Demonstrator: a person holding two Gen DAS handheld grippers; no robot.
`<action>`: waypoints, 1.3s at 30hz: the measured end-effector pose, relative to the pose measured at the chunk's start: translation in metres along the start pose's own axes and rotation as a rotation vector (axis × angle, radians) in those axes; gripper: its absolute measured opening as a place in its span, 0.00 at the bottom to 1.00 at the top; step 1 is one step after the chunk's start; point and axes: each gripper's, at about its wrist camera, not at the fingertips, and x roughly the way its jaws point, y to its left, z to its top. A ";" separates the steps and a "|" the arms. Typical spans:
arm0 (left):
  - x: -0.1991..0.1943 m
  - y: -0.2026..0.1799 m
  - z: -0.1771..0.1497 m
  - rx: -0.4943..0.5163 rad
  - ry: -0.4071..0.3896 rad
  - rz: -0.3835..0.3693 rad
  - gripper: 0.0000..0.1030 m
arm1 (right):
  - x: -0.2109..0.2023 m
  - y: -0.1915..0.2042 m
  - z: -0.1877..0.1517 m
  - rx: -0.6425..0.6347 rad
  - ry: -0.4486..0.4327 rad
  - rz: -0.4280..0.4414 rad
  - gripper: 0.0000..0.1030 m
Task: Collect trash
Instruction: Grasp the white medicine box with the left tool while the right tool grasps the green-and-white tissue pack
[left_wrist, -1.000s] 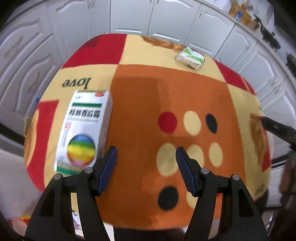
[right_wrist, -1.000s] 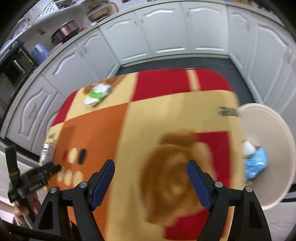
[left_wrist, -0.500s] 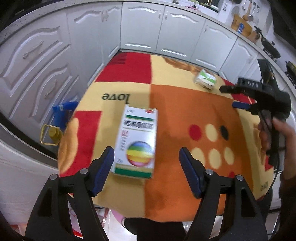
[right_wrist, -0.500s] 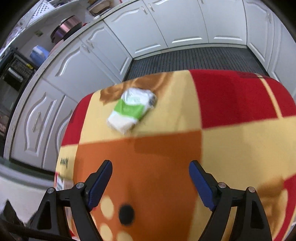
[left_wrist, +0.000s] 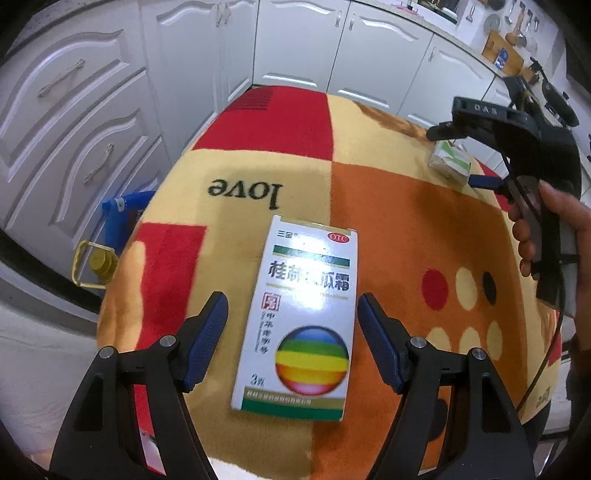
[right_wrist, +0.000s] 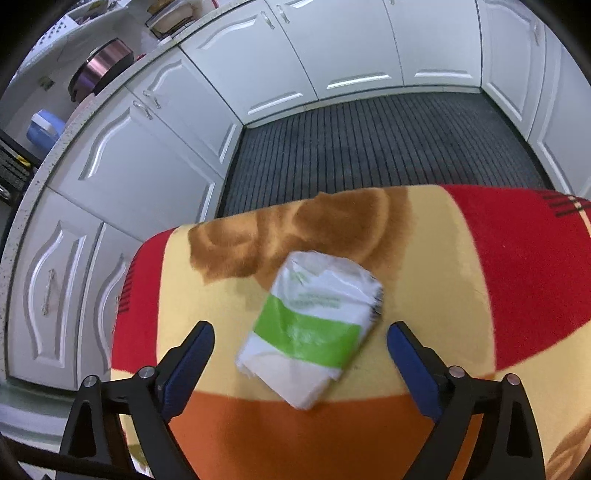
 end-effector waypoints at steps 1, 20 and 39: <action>0.002 -0.002 0.000 0.008 0.003 0.010 0.70 | 0.001 0.001 -0.001 -0.005 -0.002 -0.012 0.94; 0.003 -0.006 -0.002 0.015 -0.014 0.010 0.50 | -0.034 -0.009 -0.043 -0.284 -0.039 0.023 0.38; 0.001 -0.023 -0.012 0.001 0.010 -0.003 0.51 | -0.073 -0.035 -0.123 -0.468 0.174 0.029 0.59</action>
